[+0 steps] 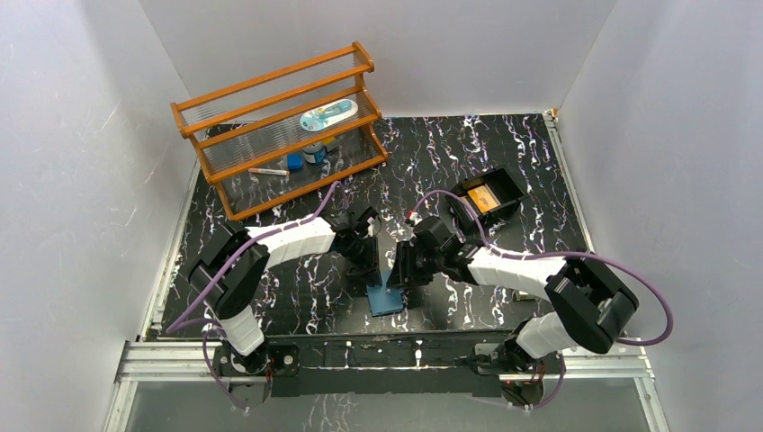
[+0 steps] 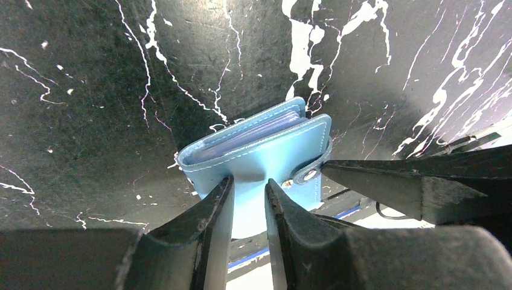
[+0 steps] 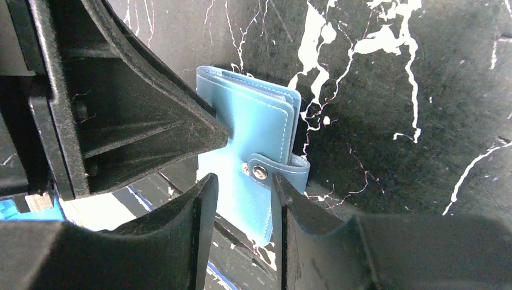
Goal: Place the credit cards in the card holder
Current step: Close the card holder at the center of the board.
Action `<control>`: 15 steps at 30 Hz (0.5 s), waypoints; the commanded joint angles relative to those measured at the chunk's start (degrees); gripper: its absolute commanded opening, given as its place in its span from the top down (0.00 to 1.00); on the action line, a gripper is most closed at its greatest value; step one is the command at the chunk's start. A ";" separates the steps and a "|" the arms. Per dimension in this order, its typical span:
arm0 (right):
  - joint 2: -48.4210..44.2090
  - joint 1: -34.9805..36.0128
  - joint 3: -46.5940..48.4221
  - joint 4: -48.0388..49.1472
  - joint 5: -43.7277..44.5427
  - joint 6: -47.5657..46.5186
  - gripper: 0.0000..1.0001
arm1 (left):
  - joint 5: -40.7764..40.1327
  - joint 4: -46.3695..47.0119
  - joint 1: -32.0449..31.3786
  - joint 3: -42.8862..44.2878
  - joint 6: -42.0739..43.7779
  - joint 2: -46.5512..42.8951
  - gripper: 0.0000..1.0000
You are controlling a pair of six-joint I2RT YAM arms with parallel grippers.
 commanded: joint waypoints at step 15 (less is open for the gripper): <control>3.39 4.59 7.03 -5.59 4.19 -1.54 0.62 | -4.02 -0.62 -1.91 -3.15 0.44 5.03 0.76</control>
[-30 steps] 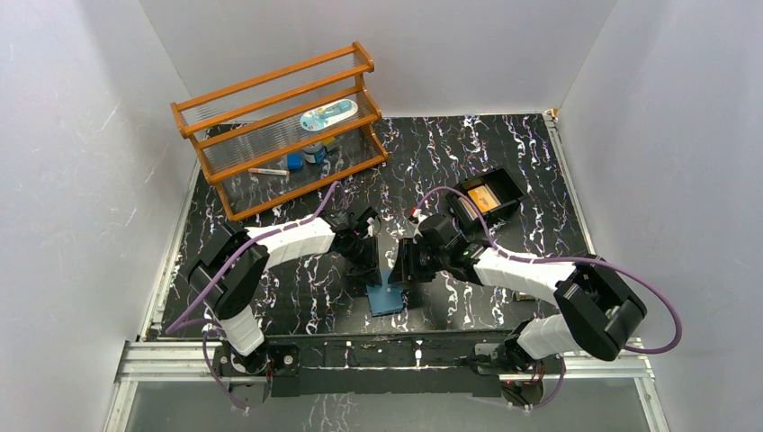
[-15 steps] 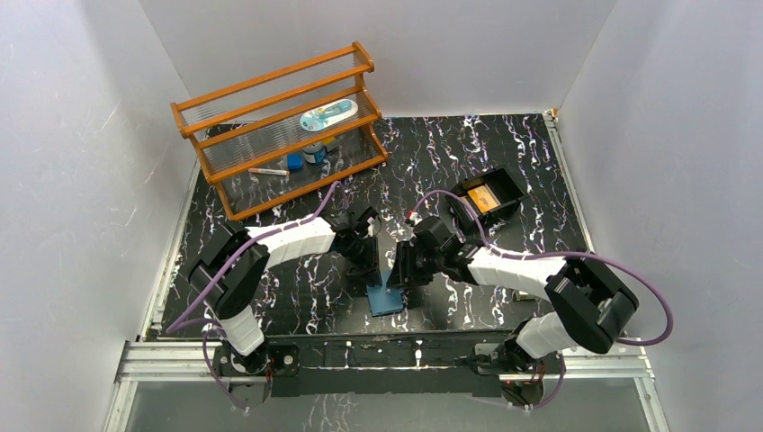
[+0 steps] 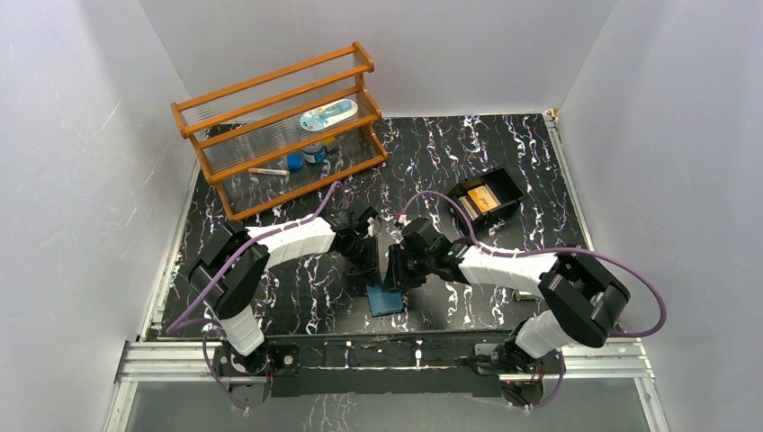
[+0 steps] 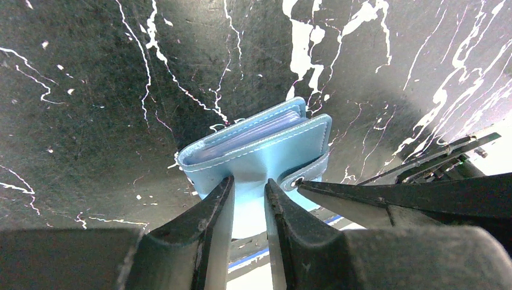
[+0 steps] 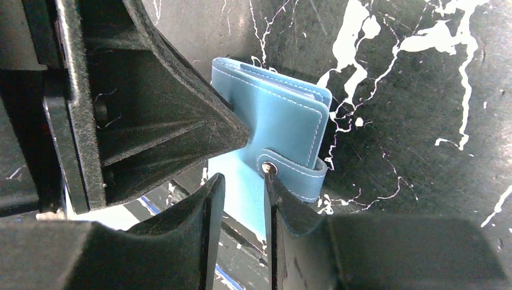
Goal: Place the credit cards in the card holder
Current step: Close the card holder at the center of the board.
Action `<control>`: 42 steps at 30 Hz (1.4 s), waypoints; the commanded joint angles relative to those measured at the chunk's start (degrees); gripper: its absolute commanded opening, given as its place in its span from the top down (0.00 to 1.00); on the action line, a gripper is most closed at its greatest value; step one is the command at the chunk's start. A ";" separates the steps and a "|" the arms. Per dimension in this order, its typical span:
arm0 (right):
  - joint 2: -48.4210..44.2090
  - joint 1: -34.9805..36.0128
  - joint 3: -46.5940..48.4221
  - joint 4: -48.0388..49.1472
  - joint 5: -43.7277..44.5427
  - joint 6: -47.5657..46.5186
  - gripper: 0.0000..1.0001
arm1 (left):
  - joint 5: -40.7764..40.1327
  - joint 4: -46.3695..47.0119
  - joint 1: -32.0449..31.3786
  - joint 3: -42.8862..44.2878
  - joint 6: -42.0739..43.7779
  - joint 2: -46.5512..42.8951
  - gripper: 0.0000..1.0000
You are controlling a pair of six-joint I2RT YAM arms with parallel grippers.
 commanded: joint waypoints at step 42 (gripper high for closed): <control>2.29 2.19 6.16 -8.48 6.90 -0.24 0.59 | -3.70 -0.24 -1.89 -3.33 0.44 5.39 0.76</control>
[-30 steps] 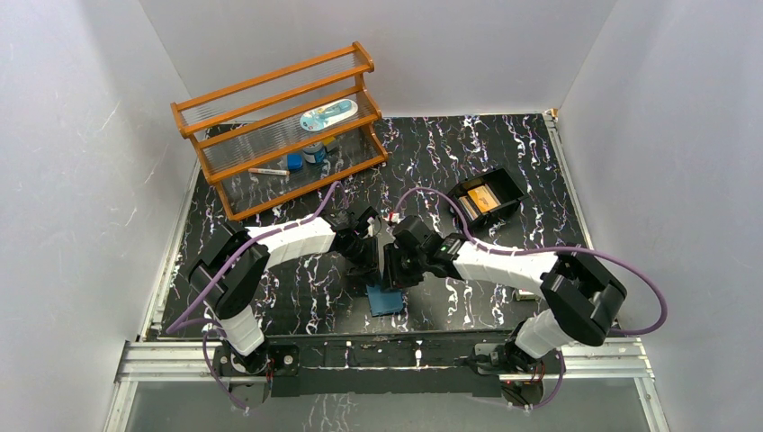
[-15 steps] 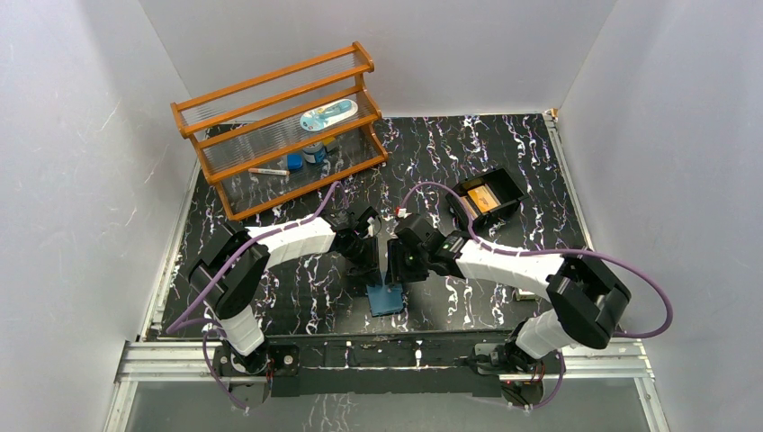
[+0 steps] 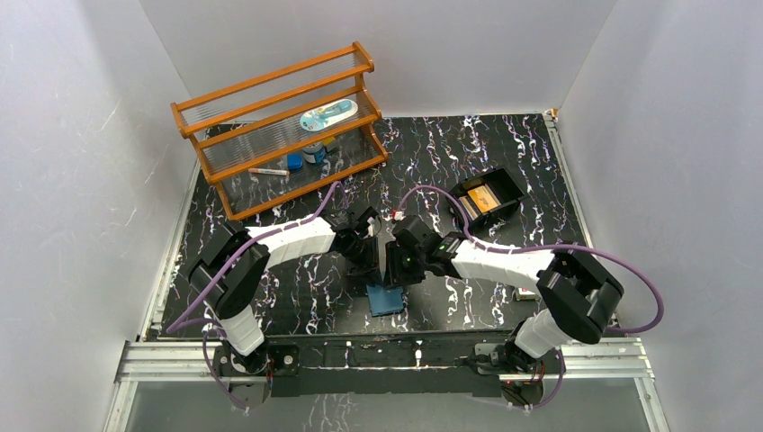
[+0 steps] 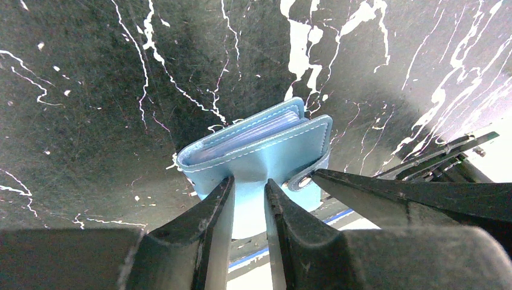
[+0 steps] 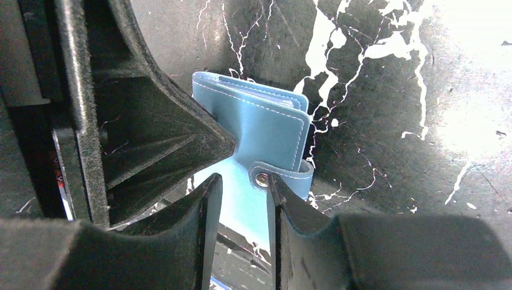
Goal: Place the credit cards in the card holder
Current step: Close the card holder at the center of the board.
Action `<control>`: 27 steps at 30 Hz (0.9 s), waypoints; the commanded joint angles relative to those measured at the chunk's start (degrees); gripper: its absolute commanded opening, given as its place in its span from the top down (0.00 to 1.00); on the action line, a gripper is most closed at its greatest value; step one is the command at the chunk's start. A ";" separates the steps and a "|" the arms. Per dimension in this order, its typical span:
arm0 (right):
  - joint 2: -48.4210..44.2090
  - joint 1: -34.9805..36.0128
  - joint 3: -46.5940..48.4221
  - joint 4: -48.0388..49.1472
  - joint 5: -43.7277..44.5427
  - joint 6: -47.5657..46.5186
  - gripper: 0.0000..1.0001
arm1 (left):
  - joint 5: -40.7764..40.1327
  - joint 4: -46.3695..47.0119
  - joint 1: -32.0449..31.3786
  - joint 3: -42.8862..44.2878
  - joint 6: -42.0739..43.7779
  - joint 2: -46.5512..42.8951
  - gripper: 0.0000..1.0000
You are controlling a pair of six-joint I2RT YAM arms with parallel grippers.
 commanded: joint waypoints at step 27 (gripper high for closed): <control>2.34 1.08 0.35 -1.32 1.33 0.14 0.64 | -0.87 -2.50 -1.11 -0.52 -2.02 -0.91 0.73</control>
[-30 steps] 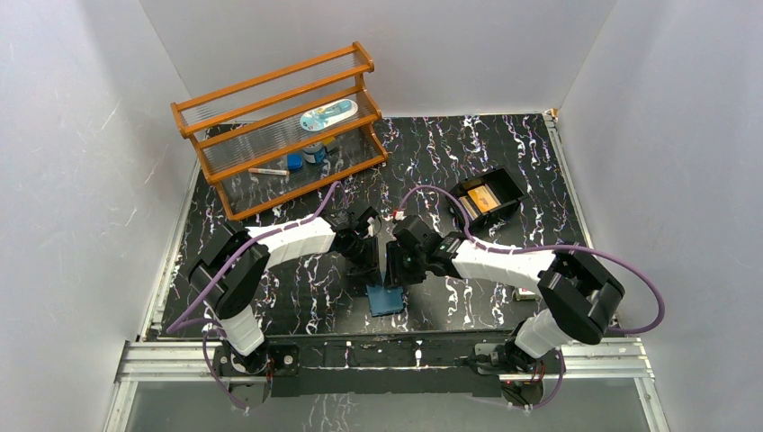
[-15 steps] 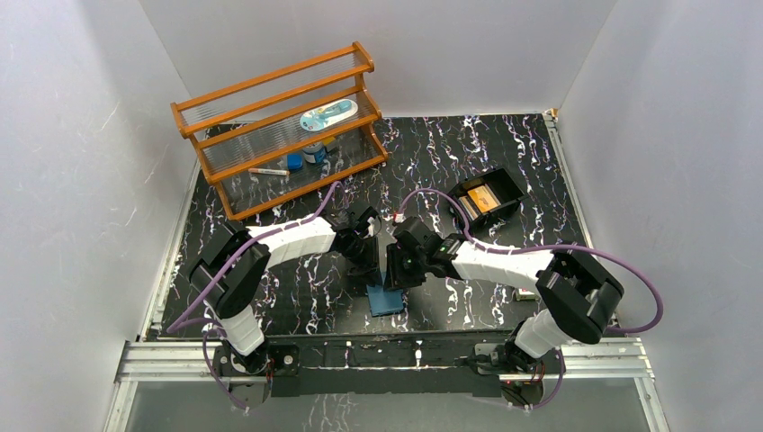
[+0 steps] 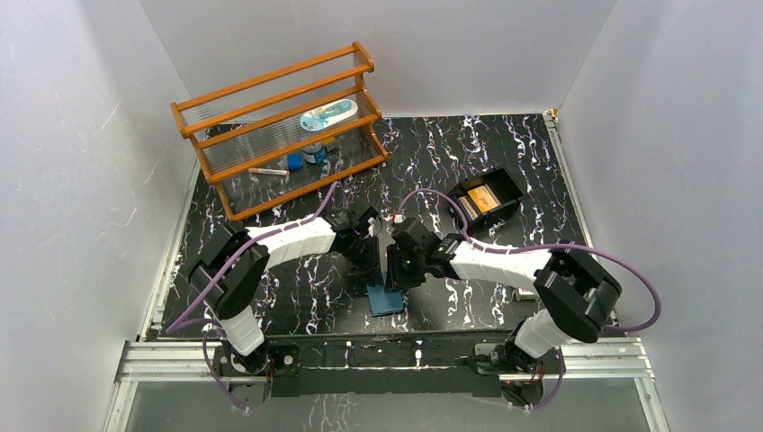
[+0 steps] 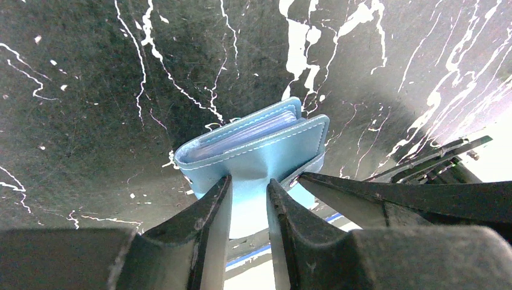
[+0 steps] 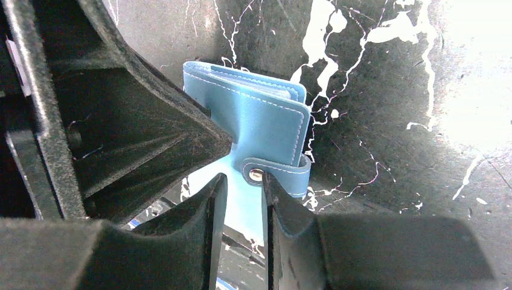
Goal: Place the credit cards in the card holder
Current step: Close the card holder at the center of the board.
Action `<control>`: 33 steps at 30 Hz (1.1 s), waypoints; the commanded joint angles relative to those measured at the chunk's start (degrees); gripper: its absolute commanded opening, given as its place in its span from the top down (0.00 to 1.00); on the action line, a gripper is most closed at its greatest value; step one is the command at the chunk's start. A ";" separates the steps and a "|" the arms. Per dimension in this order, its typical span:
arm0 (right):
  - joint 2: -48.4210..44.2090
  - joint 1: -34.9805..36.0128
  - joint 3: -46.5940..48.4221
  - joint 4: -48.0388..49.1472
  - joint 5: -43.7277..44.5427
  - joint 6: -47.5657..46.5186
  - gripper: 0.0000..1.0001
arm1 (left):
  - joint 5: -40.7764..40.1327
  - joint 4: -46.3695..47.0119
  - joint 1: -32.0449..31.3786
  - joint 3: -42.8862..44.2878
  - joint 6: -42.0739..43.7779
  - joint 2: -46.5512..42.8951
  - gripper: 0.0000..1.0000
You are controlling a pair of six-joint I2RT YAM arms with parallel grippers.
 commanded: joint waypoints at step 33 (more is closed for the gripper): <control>11.48 8.25 12.95 -17.21 18.35 -1.48 0.75 | 6.62 10.89 4.46 -15.48 -2.83 -9.23 0.70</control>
